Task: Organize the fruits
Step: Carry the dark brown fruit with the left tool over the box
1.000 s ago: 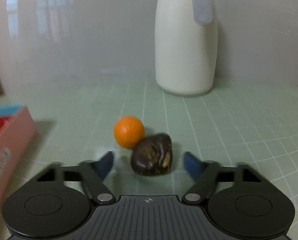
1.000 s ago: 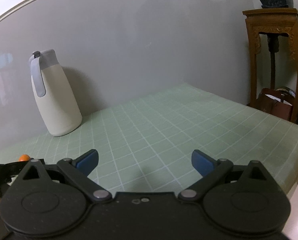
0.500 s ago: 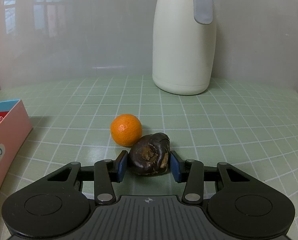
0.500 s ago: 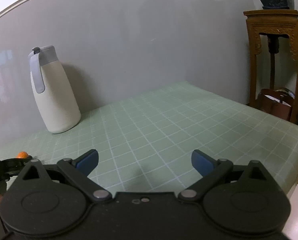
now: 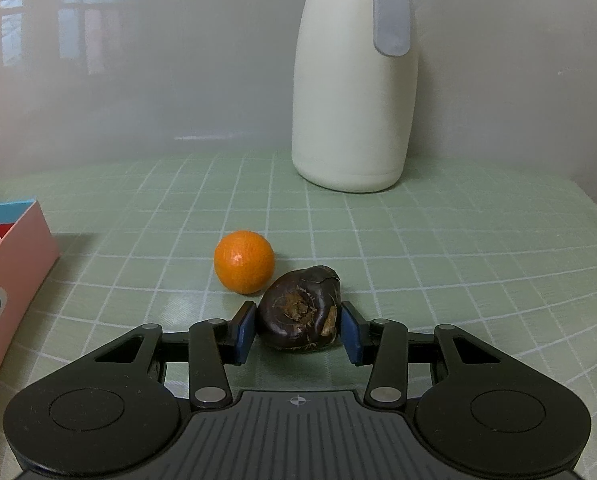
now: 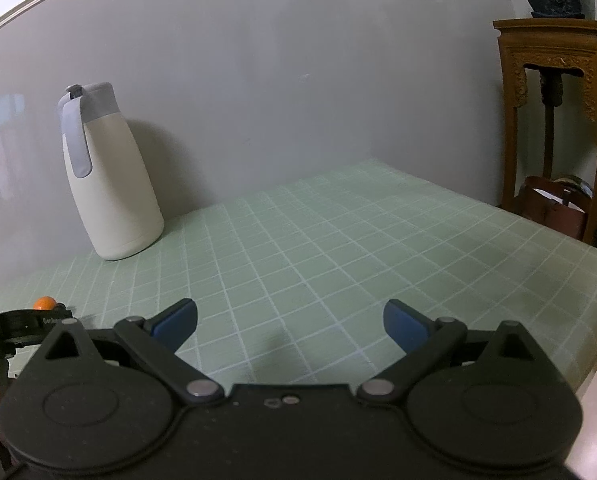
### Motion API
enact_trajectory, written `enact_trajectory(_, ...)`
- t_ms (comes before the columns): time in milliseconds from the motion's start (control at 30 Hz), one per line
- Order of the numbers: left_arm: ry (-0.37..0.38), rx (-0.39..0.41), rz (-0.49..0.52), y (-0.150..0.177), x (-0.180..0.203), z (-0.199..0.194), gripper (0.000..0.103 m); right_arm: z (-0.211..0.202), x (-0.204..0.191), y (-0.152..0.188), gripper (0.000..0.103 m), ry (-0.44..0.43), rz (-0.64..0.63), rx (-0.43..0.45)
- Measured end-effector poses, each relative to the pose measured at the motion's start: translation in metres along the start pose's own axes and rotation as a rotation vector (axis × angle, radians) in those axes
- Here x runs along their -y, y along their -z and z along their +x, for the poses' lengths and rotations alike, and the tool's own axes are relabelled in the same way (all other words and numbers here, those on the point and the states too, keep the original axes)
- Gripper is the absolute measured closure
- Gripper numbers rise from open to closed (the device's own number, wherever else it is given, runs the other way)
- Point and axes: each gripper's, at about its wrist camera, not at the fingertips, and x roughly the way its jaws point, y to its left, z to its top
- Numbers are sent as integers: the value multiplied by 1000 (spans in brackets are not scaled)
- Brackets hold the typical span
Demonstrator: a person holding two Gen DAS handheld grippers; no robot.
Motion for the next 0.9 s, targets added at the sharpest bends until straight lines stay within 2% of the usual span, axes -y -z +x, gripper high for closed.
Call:
enact_trajectory(533, 4, 86, 41, 11, -30, -48, 59, -2, -23, 2, 3, -44, -48, 0)
enact_trajectory(900, -36, 121, 26, 8, -75, -86, 59, -2, -60, 6, 3, -105, -100, -8)
